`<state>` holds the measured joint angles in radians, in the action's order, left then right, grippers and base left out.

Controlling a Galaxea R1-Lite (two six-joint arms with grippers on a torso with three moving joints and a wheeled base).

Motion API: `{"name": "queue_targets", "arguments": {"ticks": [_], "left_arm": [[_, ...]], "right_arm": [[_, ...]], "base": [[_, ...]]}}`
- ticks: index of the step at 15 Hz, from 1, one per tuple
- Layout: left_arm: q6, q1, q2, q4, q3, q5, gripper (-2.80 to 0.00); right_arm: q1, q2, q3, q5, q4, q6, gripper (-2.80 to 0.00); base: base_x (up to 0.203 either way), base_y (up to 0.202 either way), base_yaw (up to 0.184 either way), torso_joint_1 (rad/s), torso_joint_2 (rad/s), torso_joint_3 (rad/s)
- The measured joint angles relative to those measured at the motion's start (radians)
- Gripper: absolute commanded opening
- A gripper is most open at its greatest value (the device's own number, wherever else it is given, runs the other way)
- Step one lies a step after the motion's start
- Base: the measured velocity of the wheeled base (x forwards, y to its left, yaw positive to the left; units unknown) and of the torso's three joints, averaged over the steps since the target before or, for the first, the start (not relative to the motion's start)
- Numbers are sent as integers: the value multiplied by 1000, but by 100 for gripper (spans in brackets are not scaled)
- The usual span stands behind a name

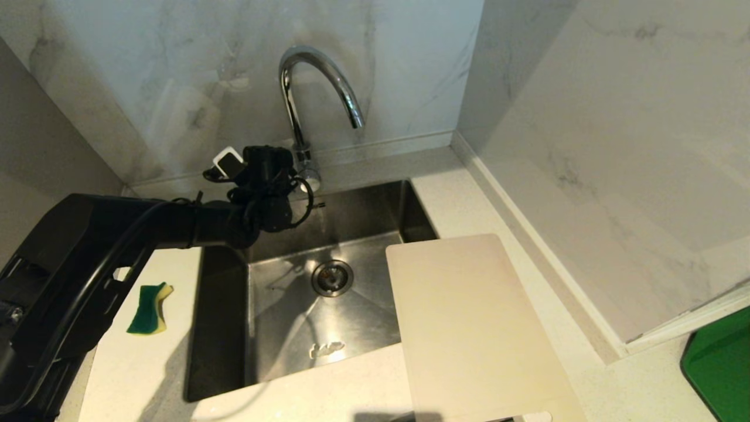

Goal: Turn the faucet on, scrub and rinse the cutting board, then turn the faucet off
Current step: Turn on the tap

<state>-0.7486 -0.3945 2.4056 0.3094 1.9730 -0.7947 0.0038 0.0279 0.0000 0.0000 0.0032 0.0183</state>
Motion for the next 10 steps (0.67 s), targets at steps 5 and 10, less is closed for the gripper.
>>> {"name": "queue_targets", "arguments": {"ticks": [5, 10], "left_arm": [[-92, -12, -41, -167, -2, 29, 0], [-170, -13, -77, -262, -9, 89, 0]], "right_arm": [[0, 0, 0, 0, 0, 0, -280], [0, 0, 0, 0, 0, 0, -280]], "base": [[0, 0, 0, 0, 0, 0], [0, 0, 0, 0, 0, 0]]}}
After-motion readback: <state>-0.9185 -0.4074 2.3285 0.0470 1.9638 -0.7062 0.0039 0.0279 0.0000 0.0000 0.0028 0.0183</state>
